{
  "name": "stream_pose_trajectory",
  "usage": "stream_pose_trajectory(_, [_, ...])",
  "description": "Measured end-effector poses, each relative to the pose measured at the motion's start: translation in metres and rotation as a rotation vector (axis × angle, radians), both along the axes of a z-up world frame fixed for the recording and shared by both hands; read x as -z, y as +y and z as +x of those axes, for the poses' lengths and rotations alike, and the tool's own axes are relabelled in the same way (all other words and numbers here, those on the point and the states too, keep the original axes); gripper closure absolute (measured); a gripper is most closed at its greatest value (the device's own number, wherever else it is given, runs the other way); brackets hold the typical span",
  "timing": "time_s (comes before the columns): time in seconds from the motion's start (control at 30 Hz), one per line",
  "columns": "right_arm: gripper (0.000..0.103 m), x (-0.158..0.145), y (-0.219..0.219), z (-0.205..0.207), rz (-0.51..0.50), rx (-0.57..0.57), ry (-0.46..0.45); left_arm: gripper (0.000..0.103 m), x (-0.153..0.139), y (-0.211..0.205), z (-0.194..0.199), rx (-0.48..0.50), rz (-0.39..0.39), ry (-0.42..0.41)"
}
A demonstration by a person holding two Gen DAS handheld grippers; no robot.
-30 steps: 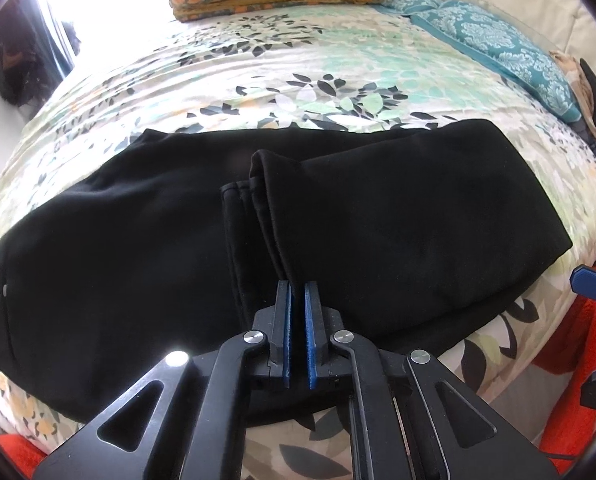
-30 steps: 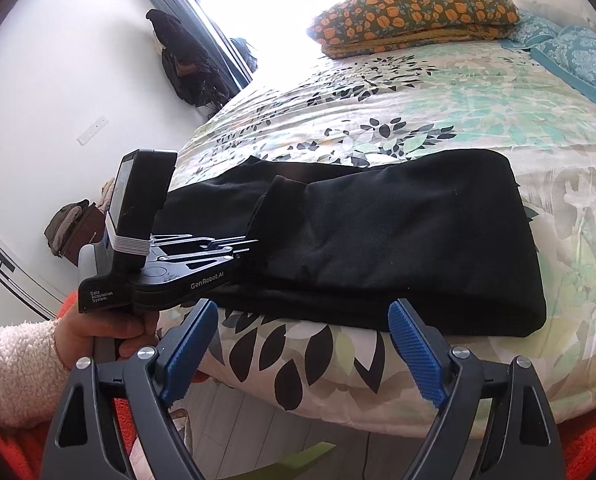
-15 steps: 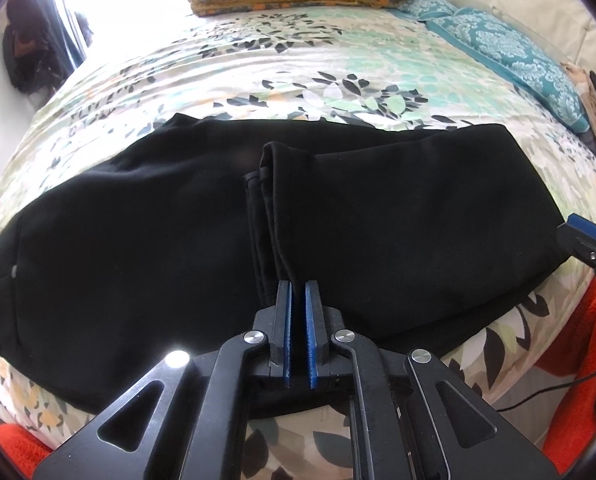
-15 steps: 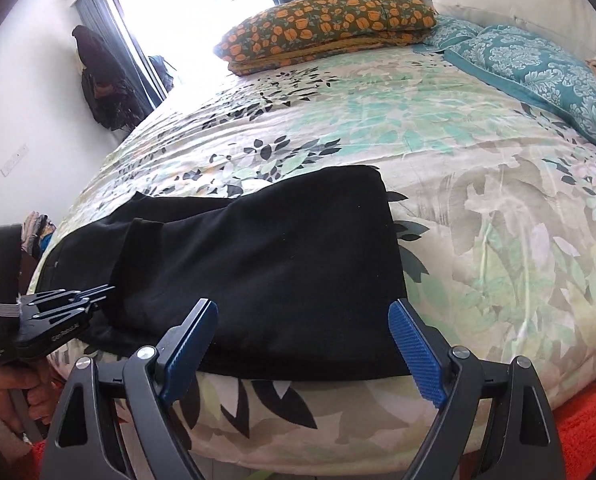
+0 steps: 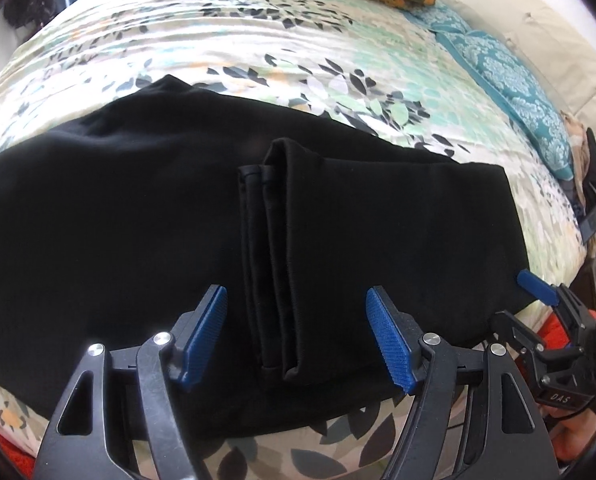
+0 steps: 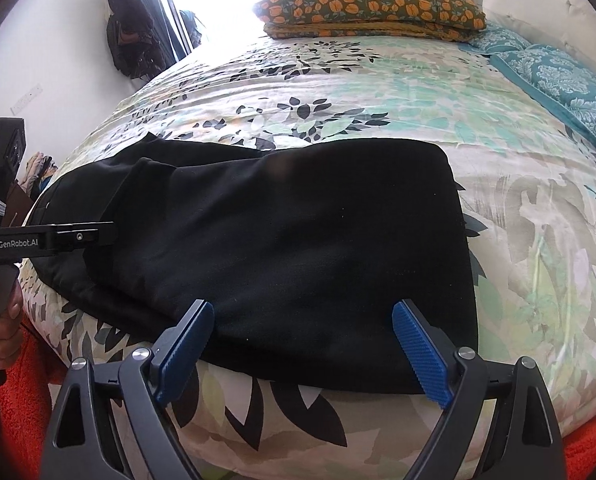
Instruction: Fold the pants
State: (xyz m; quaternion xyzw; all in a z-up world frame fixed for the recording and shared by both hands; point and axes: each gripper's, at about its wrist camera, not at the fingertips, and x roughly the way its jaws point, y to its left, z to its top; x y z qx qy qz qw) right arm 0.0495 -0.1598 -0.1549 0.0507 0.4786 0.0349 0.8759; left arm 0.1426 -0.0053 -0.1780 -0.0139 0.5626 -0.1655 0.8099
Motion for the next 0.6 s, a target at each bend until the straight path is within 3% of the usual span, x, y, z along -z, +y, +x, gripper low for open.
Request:
stream_pose_trajectory(0.1, [0.012, 0.0, 0.001, -0.002, 0.001, -0.007, -0.003, 0.029, 0.006, -0.012, 0.0, 0.002, 0.066, 0.0])
stream_pose_trajectory(0.27, [0.012, -0.003, -0.001, -0.005, 0.012, -0.008, -0.009, 0.034, 0.005, -0.014, -0.001, -0.009, 0.076, -0.006])
stream_pose_trajectory(0.3, [0.012, -0.004, -0.001, -0.005, 0.016, -0.007, -0.011, 0.037, 0.005, -0.015, -0.002, -0.011, 0.086, -0.012])
stream_pose_trajectory(0.37, [0.012, -0.007, -0.002, -0.005, 0.026, 0.0, -0.017, 0.063, 0.004, -0.014, -0.002, -0.016, 0.11, -0.023])
stream_pose_trajectory(0.4, [0.012, -0.008, -0.003, -0.006, 0.033, 0.005, -0.022, 0.068, 0.003, -0.011, -0.002, -0.023, 0.107, -0.027])
stream_pose_trajectory(0.43, [0.012, -0.01, -0.004, -0.006, 0.041, 0.009, -0.027, 0.082, 0.002, -0.008, -0.002, -0.032, 0.102, -0.03])
stream_pose_trajectory(0.47, [0.012, -0.011, -0.005, -0.006, 0.047, 0.012, -0.031, 0.09, 0.001, -0.005, -0.002, -0.04, 0.096, -0.033])
stream_pose_trajectory(0.6, [0.012, -0.019, -0.007, -0.008, 0.049, 0.021, -0.063, 0.093, -0.013, 0.0, -0.006, -0.052, 0.064, -0.065])
